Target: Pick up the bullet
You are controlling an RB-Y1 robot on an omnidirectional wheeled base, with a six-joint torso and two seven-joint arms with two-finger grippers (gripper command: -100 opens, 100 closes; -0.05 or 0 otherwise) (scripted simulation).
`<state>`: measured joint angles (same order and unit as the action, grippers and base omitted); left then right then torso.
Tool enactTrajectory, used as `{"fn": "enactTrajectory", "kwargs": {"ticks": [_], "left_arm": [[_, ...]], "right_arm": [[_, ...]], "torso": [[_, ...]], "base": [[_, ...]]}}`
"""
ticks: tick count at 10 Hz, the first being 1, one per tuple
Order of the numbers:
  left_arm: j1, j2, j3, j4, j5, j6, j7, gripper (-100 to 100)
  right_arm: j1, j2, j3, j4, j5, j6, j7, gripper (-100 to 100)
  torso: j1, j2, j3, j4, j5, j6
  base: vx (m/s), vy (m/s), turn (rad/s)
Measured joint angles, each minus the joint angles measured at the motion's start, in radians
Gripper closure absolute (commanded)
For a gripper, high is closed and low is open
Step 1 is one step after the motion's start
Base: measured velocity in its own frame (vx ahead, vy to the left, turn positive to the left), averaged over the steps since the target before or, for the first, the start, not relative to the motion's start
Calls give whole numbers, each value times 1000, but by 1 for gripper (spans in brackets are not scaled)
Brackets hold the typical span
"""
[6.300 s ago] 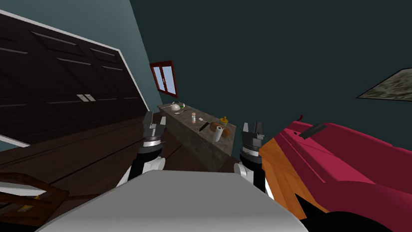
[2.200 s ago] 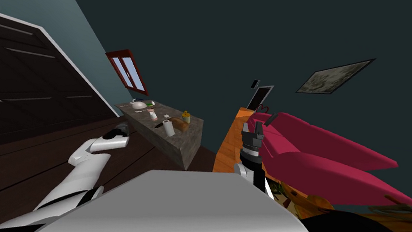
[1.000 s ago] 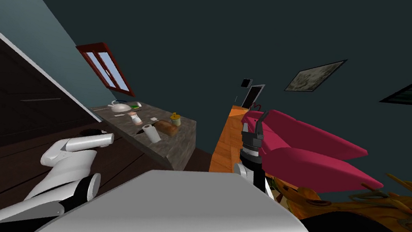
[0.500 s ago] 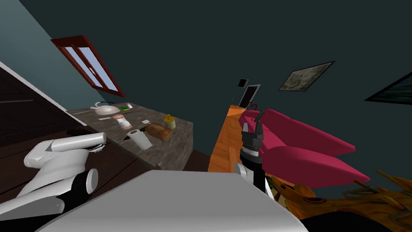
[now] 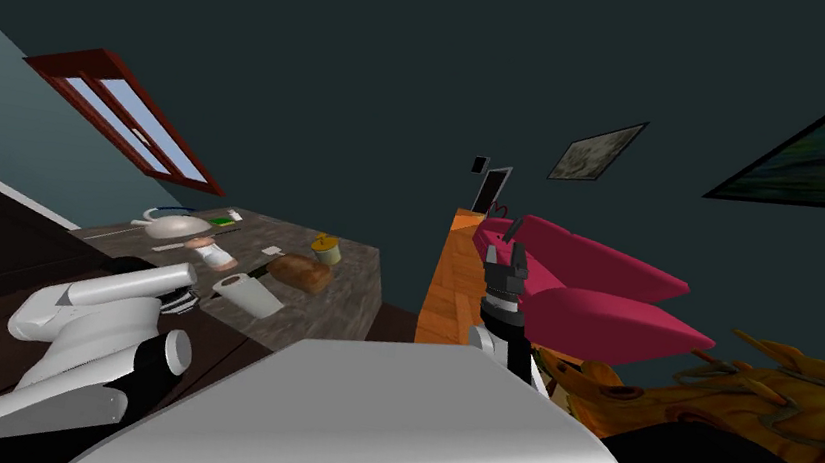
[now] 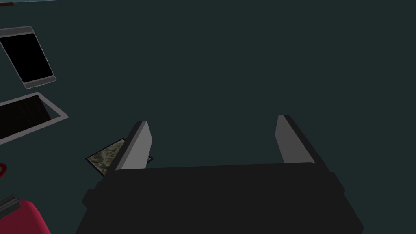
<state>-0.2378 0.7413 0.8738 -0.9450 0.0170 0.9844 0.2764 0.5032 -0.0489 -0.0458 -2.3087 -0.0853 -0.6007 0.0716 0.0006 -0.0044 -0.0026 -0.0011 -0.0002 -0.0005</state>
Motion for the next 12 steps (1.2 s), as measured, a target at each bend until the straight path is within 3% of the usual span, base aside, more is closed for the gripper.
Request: {"fn": "enactTrajectory", "kwargs": {"ticks": [4,11,12], "left_arm": [[-23,46,80,77,19,102,-10,-100],[-44,91,181,153,41,245,-23,-100],[-45,92,182,155,41,248,-23,0]], "right_arm": [[0,0,0,0,0,0,0,0],[0,0,0,0,0,0,0,0],[0,0,0,0,0,0,0,0]], "torso": [[0,-2,-1,0,0,0],[2,3,2,1,1,-1],[1,5,3,1,0,-1]], "base": [[108,5,-85],[65,29,-82],[0,0,0]]}}
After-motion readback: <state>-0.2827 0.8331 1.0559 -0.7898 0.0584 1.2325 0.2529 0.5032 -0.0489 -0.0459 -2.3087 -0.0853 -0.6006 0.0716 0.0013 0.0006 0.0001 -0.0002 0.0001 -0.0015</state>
